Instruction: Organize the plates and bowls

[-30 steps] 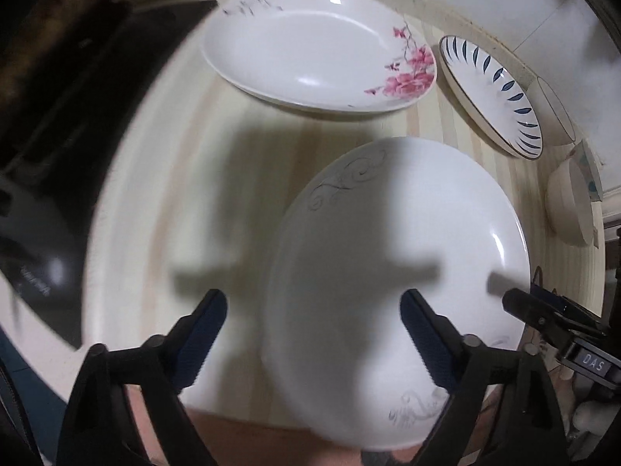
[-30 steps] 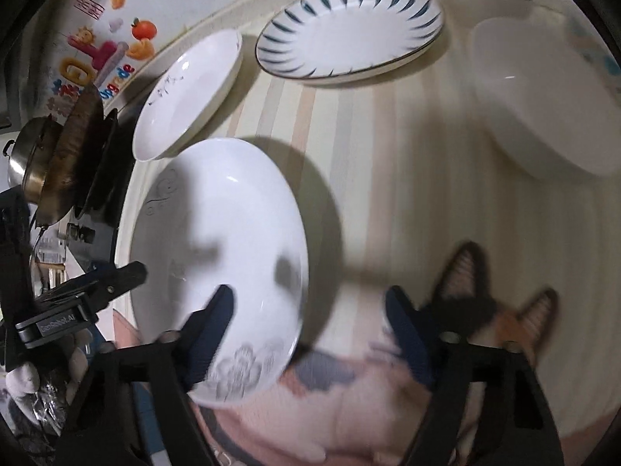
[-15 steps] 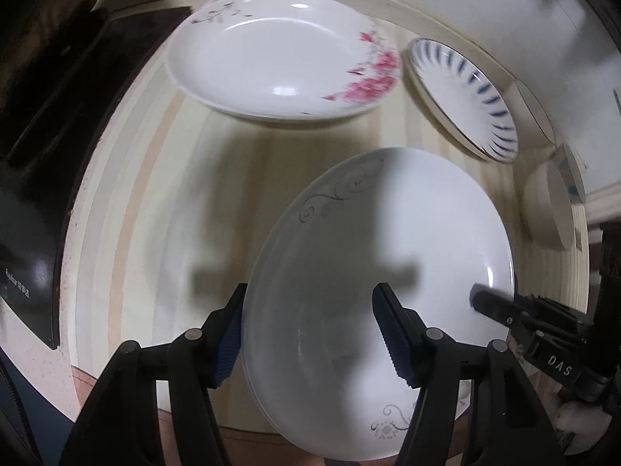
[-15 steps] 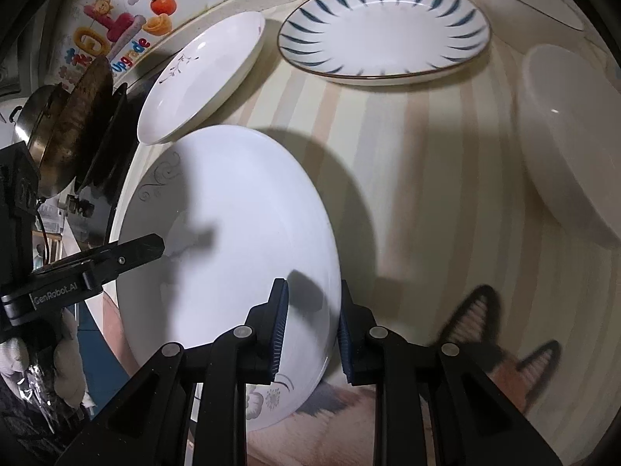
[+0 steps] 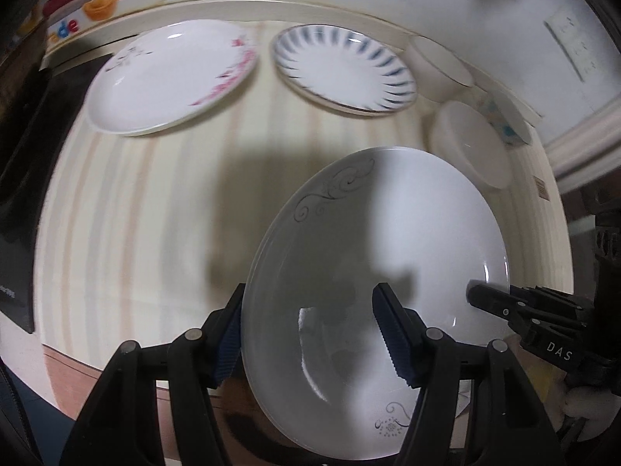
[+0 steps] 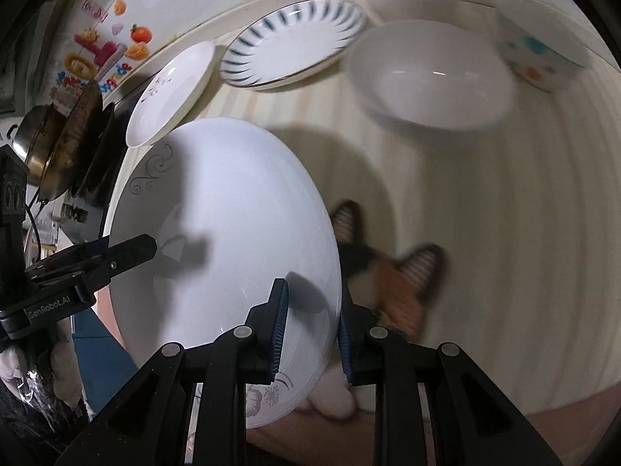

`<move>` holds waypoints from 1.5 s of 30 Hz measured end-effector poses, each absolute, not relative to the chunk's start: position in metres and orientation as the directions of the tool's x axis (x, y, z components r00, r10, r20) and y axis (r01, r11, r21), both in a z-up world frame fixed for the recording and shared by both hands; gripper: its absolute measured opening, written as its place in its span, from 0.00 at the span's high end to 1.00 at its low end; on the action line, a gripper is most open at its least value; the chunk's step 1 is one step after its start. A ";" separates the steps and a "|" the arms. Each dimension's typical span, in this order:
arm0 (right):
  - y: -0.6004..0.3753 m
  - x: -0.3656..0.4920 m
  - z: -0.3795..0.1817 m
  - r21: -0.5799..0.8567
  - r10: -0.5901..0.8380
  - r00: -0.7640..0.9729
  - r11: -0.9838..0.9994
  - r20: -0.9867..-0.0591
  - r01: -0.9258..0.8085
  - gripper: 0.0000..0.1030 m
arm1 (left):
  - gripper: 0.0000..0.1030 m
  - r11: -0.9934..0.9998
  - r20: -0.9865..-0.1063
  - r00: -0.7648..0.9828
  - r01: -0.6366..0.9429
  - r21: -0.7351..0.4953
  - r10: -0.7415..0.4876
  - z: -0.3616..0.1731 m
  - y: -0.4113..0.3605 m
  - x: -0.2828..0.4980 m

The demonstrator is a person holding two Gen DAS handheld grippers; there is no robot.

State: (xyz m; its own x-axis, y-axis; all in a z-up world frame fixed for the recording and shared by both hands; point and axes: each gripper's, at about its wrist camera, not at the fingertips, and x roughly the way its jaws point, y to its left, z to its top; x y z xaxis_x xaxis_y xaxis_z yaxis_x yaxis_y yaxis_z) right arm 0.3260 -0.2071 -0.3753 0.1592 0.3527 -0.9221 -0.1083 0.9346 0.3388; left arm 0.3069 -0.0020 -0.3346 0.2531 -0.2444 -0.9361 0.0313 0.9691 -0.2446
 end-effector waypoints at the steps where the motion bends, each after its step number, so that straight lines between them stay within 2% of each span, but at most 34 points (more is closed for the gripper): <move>1: -0.216 0.321 -0.373 0.339 0.351 0.164 0.936 -0.922 -0.096 0.75 | 0.41 0.967 -0.935 0.250 0.041 -0.250 -0.252 -0.335 -0.010 0.308; 15: -0.283 0.285 -0.383 0.325 0.317 0.172 0.946 -0.933 0.018 0.75 | 0.41 0.961 -0.946 0.181 0.120 -0.250 -0.268 -0.356 -0.073 0.310; 32: -0.278 0.300 -0.402 0.329 0.326 0.134 0.944 -0.936 -0.004 0.75 | 0.41 0.974 -0.967 0.125 0.078 -0.214 -0.223 -0.378 -0.076 0.319; 36: -0.279 0.307 -0.398 0.341 0.338 0.101 0.940 -0.936 0.014 0.75 | 0.41 0.979 -0.962 0.183 0.073 -0.192 -0.202 -0.347 -0.058 0.321; 40: -0.285 0.310 -0.353 0.287 0.285 0.143 0.958 -0.948 -0.008 0.74 | 0.40 0.991 -0.942 0.309 0.006 -0.134 -0.129 -0.300 -0.006 0.331; 43: -0.259 0.324 -0.303 0.283 0.294 0.206 0.956 -0.933 -0.083 0.58 | 0.40 0.989 -0.929 0.363 -0.093 -0.113 -0.072 -0.283 0.052 0.352; 45: -0.232 0.338 -0.282 0.317 0.337 0.238 0.941 -0.911 -0.121 0.39 | 0.40 0.980 -0.931 0.361 -0.158 -0.121 -0.057 -0.287 0.093 0.365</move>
State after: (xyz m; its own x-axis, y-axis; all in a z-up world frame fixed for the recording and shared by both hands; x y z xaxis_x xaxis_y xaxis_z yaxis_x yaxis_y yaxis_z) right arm 0.3382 -0.2325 -0.2816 0.2382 0.3375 -0.9107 -0.1212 0.9407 0.3169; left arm 0.3654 0.0931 -0.2872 0.3609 -0.0568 -0.9309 -0.1582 0.9800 -0.1211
